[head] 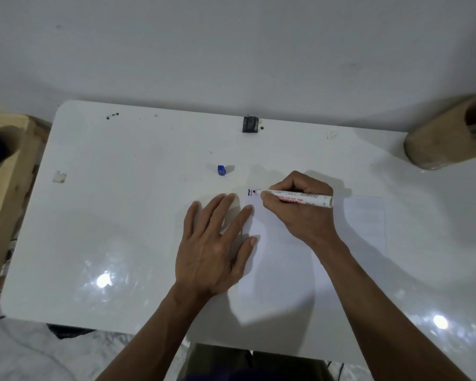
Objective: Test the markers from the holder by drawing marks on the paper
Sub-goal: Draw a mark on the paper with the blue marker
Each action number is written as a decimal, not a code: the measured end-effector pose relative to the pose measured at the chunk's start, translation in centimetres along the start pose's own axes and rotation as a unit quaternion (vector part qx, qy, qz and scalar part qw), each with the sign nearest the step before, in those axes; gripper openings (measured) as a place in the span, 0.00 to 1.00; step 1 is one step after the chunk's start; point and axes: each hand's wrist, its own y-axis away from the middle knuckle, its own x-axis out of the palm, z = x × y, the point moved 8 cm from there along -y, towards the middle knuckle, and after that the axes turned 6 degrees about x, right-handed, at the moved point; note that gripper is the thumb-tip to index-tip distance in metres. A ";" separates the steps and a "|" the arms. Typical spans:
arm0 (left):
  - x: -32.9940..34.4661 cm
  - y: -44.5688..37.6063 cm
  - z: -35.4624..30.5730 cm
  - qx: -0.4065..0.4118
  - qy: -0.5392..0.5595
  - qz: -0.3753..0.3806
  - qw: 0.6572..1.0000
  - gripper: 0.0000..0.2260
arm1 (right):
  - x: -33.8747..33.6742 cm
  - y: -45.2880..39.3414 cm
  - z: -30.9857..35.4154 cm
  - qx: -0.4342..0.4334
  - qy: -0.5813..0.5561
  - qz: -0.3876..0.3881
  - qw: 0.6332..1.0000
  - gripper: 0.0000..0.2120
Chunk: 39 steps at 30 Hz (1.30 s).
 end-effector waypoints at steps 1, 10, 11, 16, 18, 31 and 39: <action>0.0 0.0 0.0 -0.001 0.000 0.000 1.000 0.24 | 0.0 0.0 0.0 0.000 0.004 0.003 1.000 0.10; 0.1 0.1 0.1 -0.002 0.007 -0.009 1.000 0.24 | 0.1 0.0 0.0 0.006 0.022 0.020 1.000 0.09; 0.2 0.1 0.1 -0.001 0.007 -0.009 1.000 0.24 | 0.1 0.0 0.0 0.005 0.023 0.020 1.000 0.09; 0.4 0.2 0.1 -0.001 0.007 -0.005 1.000 0.24 | 0.1 -0.1 -0.2 0.006 0.016 0.022 1.000 0.09; 0.6 0.2 0.2 -0.001 0.007 -0.002 1.000 0.24 | 0.2 0.0 -0.1 0.007 0.017 0.026 0.999 0.09; -4.1 -2.1 2.5 -0.126 0.162 -0.079 0.975 0.19 | -3.1 0.6 4.5 0.134 -0.258 0.042 0.956 0.13; -3.8 -8.4 5.0 -0.132 0.067 0.051 0.988 0.15 | -4.7 3.3 5.4 0.166 -0.282 -0.001 0.945 0.12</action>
